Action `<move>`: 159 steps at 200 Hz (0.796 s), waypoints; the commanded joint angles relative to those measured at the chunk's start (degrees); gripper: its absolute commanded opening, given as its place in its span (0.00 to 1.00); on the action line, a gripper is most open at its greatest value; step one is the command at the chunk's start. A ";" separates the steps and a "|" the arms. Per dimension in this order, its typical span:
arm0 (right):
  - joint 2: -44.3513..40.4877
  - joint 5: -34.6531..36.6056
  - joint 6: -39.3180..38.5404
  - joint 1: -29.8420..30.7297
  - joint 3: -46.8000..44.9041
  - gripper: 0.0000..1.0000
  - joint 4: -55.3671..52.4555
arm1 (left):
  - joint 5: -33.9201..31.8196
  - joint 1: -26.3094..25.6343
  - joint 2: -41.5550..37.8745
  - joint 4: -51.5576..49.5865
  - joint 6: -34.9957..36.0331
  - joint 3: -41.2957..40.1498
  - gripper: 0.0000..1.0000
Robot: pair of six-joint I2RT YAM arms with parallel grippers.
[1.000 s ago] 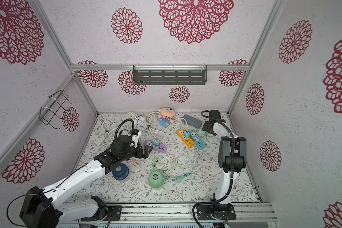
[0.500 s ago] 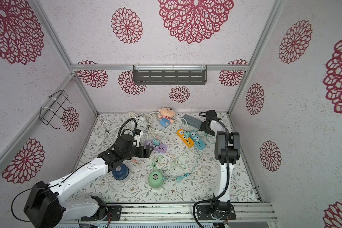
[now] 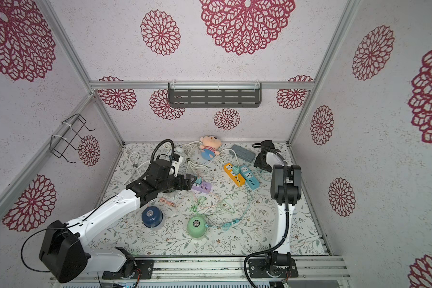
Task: Charge the cordless meat grinders
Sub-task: Pick up the plug from the center of the board.
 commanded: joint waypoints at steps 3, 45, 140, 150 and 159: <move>1.04 -0.23 -1.44 -0.42 2.60 0.56 -1.60 | 4.16 0.79 2.37 -1.63 1.57 5.07 0.92; -2.42 -0.95 -2.24 -0.41 0.88 0.31 -0.18 | 8.80 1.79 9.11 -8.27 1.46 17.84 0.90; -36.33 -1.92 -10.56 6.85 -22.00 0.08 16.09 | 18.28 6.48 24.31 -25.01 -1.21 47.97 0.89; -38.64 -4.76 -12.87 8.93 -23.73 0.07 17.43 | 20.14 7.16 25.73 -26.68 -1.50 50.52 0.89; -40.51 -7.74 -14.66 10.78 -25.21 0.05 18.30 | 21.68 7.61 26.84 -28.62 -1.37 52.84 0.89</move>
